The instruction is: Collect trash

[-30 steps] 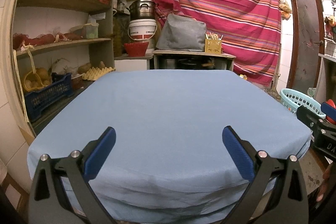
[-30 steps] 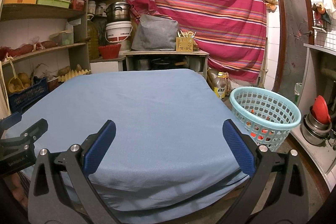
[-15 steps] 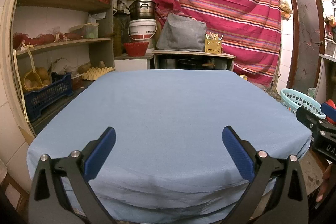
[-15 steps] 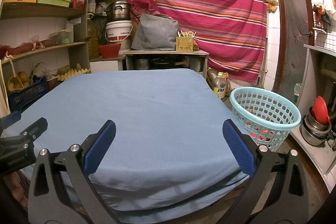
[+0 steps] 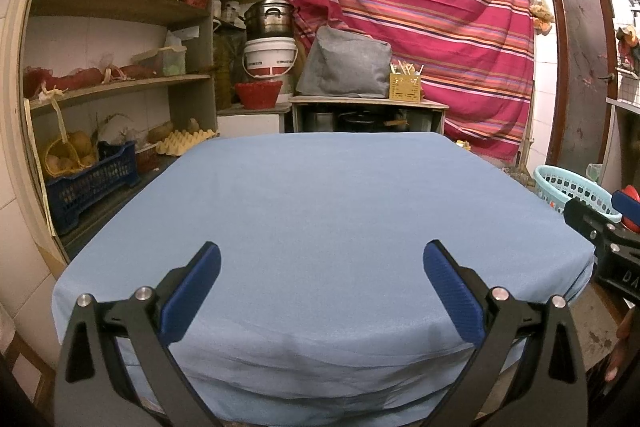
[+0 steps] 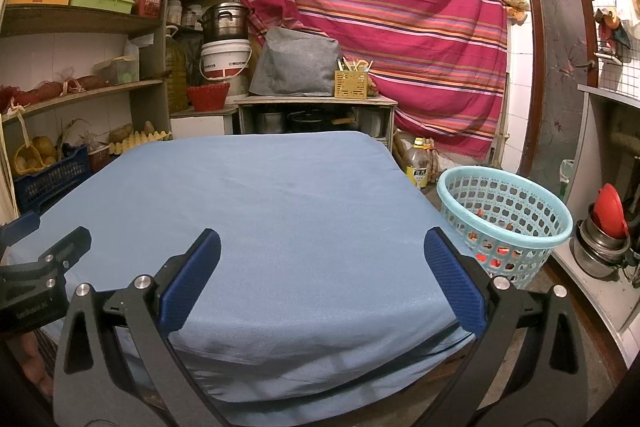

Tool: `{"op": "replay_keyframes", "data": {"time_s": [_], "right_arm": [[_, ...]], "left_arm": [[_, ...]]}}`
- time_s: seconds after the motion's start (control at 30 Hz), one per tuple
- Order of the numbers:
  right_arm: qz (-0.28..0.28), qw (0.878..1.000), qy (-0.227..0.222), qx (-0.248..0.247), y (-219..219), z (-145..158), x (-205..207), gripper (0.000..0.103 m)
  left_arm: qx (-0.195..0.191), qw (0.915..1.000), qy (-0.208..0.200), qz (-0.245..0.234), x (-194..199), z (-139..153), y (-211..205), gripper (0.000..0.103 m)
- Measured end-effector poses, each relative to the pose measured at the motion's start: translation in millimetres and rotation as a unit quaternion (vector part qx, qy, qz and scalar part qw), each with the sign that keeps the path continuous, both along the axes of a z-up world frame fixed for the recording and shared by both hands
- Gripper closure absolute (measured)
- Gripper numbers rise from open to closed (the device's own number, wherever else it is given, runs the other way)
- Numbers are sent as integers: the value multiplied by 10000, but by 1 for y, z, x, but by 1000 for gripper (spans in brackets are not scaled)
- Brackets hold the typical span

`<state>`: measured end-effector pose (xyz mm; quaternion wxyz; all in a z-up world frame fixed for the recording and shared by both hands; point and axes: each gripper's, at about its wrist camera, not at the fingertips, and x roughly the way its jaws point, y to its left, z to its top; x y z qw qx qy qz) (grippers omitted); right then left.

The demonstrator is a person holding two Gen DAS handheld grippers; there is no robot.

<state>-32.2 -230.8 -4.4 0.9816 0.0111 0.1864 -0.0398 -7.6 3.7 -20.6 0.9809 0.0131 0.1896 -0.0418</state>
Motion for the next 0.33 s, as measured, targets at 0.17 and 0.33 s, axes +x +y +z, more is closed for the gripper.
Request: {"op": "replay_keyframes", "data": {"time_s": [0.17,0.33], "right_arm": [[-9,10000,4,6,0,0,0,4],[-4,10000,-7,7,0,1,0,4]], "left_arm": [[14,10000,20,8,2,0,1,4],[-28,10000,73,-16,5,1,6,4]]}}
